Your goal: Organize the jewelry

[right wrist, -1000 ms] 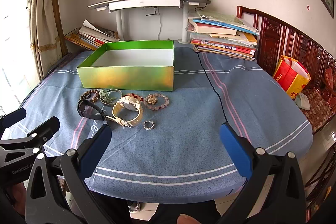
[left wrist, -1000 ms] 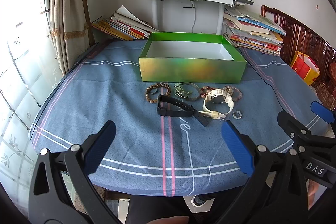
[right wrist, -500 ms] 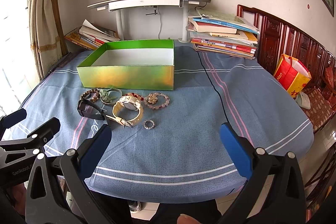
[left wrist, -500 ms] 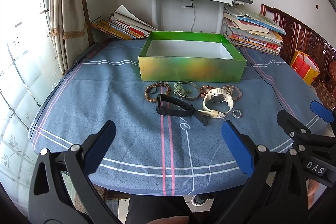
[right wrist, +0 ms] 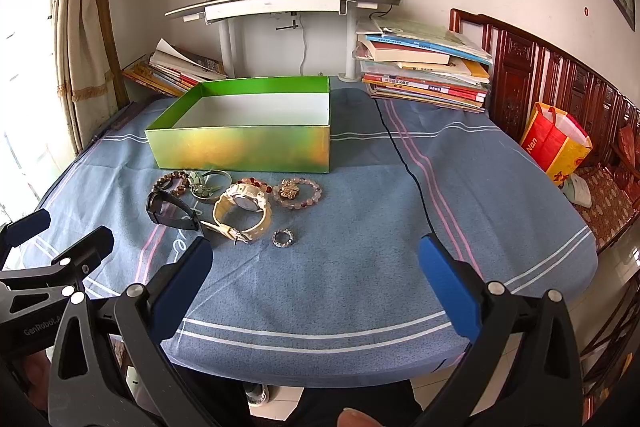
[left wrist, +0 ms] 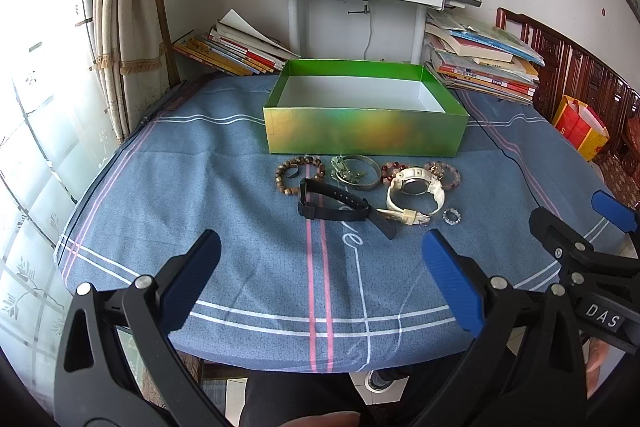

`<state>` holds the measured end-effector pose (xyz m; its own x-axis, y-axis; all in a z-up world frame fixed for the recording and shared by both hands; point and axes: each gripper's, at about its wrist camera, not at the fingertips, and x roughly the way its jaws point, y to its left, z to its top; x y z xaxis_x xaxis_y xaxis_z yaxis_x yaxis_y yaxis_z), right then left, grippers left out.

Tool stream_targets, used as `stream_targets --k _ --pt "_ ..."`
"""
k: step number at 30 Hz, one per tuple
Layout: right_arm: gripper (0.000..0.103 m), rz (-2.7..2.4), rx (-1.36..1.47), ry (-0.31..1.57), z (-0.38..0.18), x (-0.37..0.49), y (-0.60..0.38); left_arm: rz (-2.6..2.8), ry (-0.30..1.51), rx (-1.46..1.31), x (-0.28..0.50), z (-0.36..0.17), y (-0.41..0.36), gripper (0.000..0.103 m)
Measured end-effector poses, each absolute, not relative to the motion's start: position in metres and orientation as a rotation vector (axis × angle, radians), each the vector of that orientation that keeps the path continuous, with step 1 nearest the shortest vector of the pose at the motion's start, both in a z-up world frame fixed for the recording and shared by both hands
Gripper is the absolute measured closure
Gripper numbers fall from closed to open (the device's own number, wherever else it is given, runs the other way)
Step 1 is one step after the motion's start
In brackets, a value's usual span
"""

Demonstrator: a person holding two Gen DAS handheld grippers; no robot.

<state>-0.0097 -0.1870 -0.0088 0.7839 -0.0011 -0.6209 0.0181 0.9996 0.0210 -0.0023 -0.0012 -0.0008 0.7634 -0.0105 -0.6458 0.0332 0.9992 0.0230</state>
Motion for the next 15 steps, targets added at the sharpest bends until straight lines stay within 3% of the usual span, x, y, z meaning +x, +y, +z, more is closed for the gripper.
stream_targets --k 15 --pt "0.002 -0.010 0.029 0.672 -0.0075 -0.0079 -0.1885 -0.025 0.703 0.037 -0.0026 -0.0027 -0.0019 0.004"
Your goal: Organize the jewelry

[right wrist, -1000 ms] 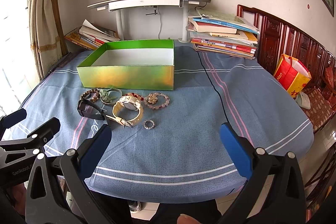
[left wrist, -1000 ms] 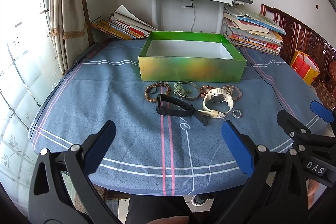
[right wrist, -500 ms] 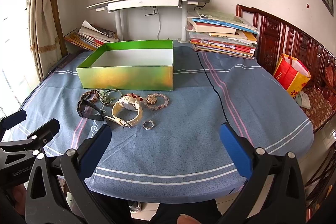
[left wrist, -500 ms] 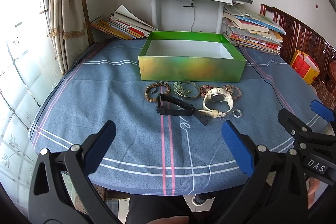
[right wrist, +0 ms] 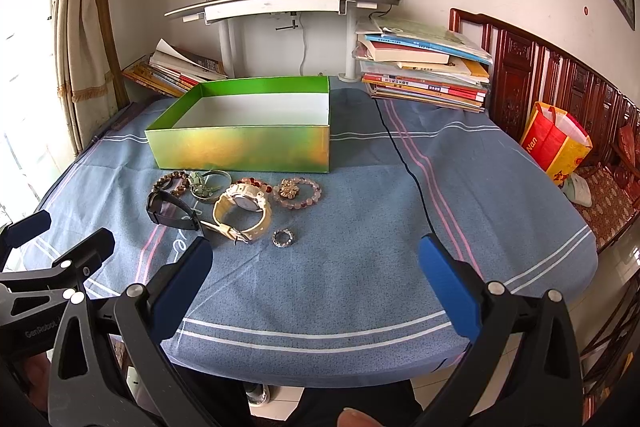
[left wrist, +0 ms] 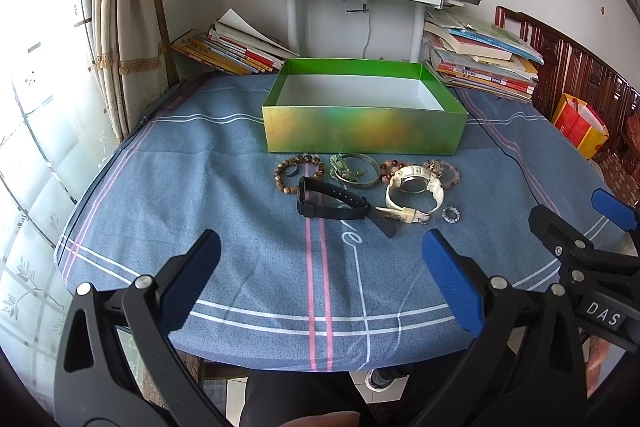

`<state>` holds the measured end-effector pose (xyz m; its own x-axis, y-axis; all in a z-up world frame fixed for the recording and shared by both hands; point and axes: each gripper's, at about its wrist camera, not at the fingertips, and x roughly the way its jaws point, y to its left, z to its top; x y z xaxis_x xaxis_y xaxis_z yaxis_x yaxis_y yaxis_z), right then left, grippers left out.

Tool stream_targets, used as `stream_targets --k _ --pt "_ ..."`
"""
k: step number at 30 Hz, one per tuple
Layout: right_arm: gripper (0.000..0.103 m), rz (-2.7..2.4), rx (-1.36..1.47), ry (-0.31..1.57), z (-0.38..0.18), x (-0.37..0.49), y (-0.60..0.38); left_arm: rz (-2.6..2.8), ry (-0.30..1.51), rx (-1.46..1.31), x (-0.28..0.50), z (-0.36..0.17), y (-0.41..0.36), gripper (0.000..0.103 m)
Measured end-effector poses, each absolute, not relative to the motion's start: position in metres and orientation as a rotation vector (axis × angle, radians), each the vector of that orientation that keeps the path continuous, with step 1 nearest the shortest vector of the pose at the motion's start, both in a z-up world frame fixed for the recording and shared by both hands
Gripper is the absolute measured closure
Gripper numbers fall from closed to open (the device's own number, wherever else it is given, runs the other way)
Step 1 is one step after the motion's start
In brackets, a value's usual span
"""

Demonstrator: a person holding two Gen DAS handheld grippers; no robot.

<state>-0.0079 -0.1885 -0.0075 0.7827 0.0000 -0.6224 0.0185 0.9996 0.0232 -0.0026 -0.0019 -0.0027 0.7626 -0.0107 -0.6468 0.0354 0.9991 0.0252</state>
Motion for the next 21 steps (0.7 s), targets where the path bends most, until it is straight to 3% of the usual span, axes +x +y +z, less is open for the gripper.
stream_targets --k 21 --pt "0.002 -0.011 0.029 0.670 -0.0079 -0.0083 -0.1896 -0.025 0.709 0.035 -0.0039 -0.0063 -0.0034 0.004"
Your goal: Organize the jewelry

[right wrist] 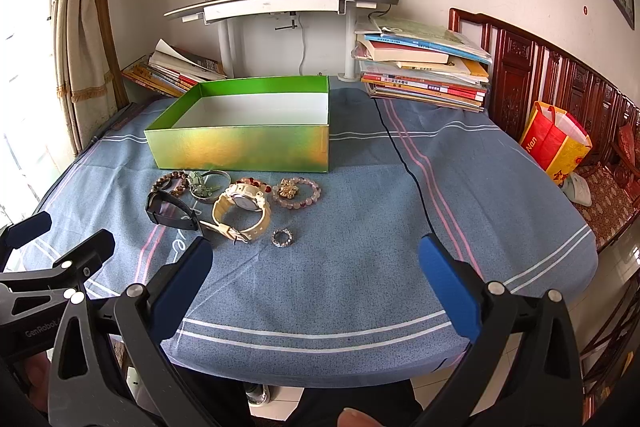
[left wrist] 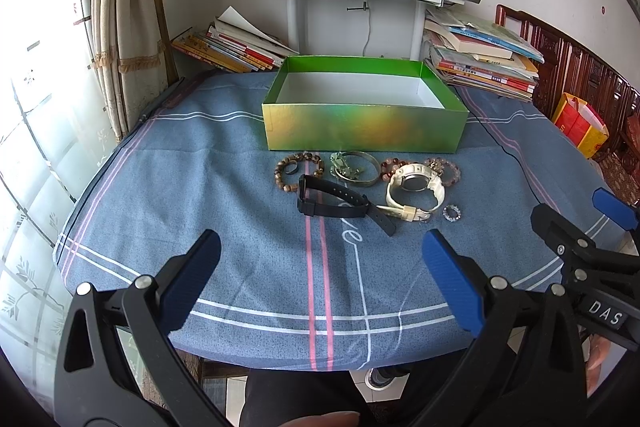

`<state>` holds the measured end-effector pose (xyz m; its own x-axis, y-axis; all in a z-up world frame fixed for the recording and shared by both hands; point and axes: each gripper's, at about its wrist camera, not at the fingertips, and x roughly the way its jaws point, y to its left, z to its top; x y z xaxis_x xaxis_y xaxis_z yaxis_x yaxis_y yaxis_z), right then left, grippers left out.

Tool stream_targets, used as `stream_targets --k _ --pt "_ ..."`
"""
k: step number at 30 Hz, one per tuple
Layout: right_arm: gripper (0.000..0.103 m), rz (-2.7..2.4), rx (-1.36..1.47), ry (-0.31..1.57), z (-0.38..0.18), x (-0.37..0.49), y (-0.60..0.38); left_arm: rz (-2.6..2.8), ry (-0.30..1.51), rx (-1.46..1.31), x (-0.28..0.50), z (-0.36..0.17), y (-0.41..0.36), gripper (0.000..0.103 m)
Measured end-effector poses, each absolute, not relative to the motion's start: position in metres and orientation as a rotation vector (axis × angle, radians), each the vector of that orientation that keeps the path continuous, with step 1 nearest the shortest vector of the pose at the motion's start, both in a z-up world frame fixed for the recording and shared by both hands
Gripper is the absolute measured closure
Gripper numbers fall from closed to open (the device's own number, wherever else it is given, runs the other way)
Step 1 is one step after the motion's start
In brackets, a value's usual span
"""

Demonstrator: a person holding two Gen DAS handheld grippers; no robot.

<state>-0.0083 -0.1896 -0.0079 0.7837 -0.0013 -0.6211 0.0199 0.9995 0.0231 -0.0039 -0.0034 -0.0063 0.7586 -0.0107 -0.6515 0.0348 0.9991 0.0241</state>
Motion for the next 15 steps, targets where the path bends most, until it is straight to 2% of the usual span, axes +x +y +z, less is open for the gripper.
stream_targets --k 11,15 --pt "0.002 0.031 0.084 0.665 -0.011 -0.007 -0.195 -0.078 0.708 0.014 -0.003 -0.008 -0.001 0.004" --pt "0.002 0.020 0.064 0.585 -0.009 -0.014 -0.199 -0.095 0.744 -0.023 0.004 -0.014 0.007 0.004"
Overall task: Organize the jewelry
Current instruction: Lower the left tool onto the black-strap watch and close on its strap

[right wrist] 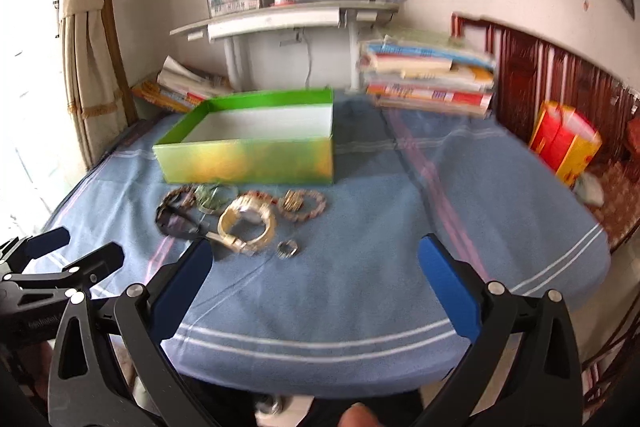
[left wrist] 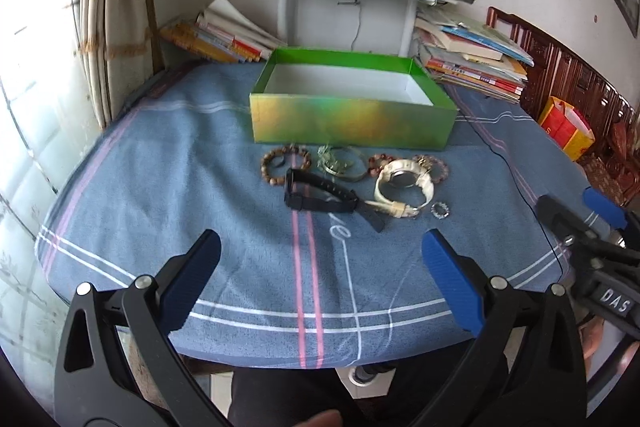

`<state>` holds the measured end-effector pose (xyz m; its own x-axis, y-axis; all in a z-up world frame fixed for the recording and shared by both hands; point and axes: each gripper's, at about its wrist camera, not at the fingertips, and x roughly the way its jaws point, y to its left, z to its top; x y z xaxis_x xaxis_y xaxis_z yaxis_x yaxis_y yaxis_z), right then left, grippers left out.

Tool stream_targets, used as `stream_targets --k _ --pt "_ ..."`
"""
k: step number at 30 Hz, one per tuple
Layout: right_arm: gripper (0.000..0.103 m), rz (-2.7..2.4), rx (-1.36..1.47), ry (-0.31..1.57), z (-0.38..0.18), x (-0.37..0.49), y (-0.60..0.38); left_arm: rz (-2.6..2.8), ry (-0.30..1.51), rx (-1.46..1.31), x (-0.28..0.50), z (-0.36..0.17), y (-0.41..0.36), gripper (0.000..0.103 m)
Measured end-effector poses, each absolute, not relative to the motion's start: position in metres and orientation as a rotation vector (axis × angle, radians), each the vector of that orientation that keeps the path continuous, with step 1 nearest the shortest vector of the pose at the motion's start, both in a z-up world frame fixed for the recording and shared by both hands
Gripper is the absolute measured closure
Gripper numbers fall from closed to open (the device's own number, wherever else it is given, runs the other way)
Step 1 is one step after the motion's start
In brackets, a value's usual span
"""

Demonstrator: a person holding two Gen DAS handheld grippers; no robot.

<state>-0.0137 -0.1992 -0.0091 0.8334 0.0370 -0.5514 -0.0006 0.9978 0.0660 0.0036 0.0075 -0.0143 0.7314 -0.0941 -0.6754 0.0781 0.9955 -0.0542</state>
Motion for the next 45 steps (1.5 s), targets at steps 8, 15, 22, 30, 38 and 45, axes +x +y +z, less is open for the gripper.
stream_targets --k 8,15,22,30,38,45 --pt "0.002 0.064 0.068 0.599 -0.019 -0.007 -0.206 -0.143 0.691 -0.067 0.002 -0.022 0.015 0.004" --pt "0.002 0.087 0.116 0.581 -0.034 -0.003 -0.209 -0.097 0.685 -0.005 0.012 -0.036 0.011 0.004" --pt "0.002 0.119 0.118 0.612 -0.053 0.010 -0.204 -0.082 0.732 0.046 0.037 -0.055 0.012 0.004" --pt "0.002 0.155 0.147 0.652 -0.062 0.025 -0.205 -0.055 0.771 -0.010 0.077 -0.058 0.034 0.008" --pt "0.002 0.149 0.118 0.668 -0.066 0.043 -0.203 -0.085 0.854 0.010 0.115 -0.074 0.024 0.053" --pt "0.002 0.163 0.119 0.685 -0.067 0.056 -0.201 -0.099 0.899 -0.007 0.131 -0.088 0.021 0.079"
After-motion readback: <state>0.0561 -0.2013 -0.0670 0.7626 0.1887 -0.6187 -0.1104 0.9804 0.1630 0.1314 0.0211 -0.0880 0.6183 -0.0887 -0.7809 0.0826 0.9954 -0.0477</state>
